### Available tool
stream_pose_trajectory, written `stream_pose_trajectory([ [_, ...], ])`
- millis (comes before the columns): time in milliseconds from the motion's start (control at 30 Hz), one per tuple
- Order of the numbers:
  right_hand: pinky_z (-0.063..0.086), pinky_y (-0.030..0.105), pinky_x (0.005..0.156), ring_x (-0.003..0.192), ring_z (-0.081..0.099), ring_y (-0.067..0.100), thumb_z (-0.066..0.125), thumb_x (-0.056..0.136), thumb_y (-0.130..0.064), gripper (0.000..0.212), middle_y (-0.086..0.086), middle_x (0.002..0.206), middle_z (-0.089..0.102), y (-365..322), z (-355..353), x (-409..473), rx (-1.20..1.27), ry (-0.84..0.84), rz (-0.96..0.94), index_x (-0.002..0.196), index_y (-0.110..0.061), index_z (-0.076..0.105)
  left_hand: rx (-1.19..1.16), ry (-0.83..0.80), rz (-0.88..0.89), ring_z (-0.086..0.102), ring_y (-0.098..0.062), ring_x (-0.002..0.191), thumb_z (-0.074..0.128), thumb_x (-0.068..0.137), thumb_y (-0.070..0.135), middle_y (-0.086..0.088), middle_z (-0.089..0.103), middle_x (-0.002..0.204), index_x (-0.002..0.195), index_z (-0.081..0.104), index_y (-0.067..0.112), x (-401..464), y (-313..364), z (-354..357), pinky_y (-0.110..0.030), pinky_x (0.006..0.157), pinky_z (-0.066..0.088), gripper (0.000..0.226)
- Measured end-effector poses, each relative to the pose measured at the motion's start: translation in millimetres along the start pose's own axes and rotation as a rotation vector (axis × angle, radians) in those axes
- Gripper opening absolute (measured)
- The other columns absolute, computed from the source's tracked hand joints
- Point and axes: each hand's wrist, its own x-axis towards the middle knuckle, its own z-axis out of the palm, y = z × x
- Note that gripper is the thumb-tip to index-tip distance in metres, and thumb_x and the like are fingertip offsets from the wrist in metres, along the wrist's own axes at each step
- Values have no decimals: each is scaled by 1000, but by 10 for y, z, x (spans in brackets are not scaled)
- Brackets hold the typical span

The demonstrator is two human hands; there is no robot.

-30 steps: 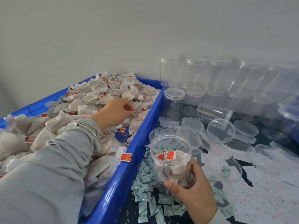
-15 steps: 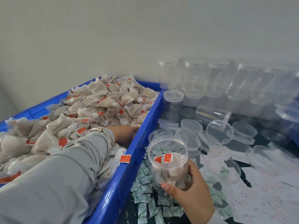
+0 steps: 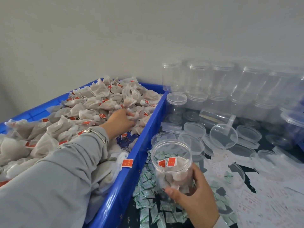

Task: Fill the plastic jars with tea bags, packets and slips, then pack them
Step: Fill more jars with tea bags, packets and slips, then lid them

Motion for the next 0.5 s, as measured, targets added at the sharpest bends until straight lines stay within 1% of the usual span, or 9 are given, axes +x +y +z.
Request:
stream_pose_trajectory([
  [100,54,20,87,111,58,1,89,41,-40,98,-16,121,61,10,0,-7,-2,-7,40,130,-34,49,-251,70,5,57,-9,55,65,86,21,0,64,80,99,52,25,-57,145,-135,-21,48,49,19],
  [167,54,27,90,111,59,3,89,43,-39,96,-13,121,62,0,2,-5,-3,-7,34,130,-32,50,-481,77,20,57,-11,52,65,86,15,-4,65,80,98,53,24,-122,299,-212,-23,48,51,20],
  [200,54,26,90,109,60,2,90,45,-38,94,-12,121,62,-7,8,-3,4,-10,32,129,-31,50,-605,58,30,57,-11,51,66,85,11,-5,64,80,97,53,24,-161,374,-241,-22,47,50,22],
  [267,53,16,84,106,60,-2,91,47,-35,91,-13,119,63,-3,12,-3,26,-9,29,128,-29,51,-803,-43,63,56,-10,52,68,82,5,-1,63,77,95,55,23,-278,523,-274,-20,48,47,26],
  [300,51,12,81,105,60,-4,91,46,-35,90,-15,117,64,-1,14,-3,30,-5,28,127,-30,52,-851,-113,96,55,-9,54,69,80,2,1,64,74,93,57,21,-344,585,-278,-20,49,48,26],
  [367,50,10,80,105,59,-6,90,45,-34,89,-19,115,64,5,11,-2,27,0,30,125,-33,52,-857,-258,205,55,-11,60,73,73,-1,4,65,73,86,65,21,-471,674,-269,-19,53,49,27],
  [433,51,13,83,106,60,-3,93,50,-25,85,-18,115,64,20,3,6,23,6,30,125,-33,53,-796,-392,332,56,-11,65,77,63,3,5,66,76,80,72,28,-595,744,-270,-16,57,49,31],
  [467,52,15,84,106,60,-2,93,52,-23,84,-17,116,64,23,-1,10,15,9,26,125,-32,53,-757,-459,396,58,-10,69,77,59,7,6,66,79,80,73,32,-646,771,-273,-16,60,50,33],
  [500,52,16,85,106,60,-1,93,50,-25,84,-17,116,65,24,-1,15,8,11,22,125,-32,53,-718,-523,455,60,-9,74,77,58,9,7,68,82,83,74,33,-691,794,-269,-16,64,51,35],
])
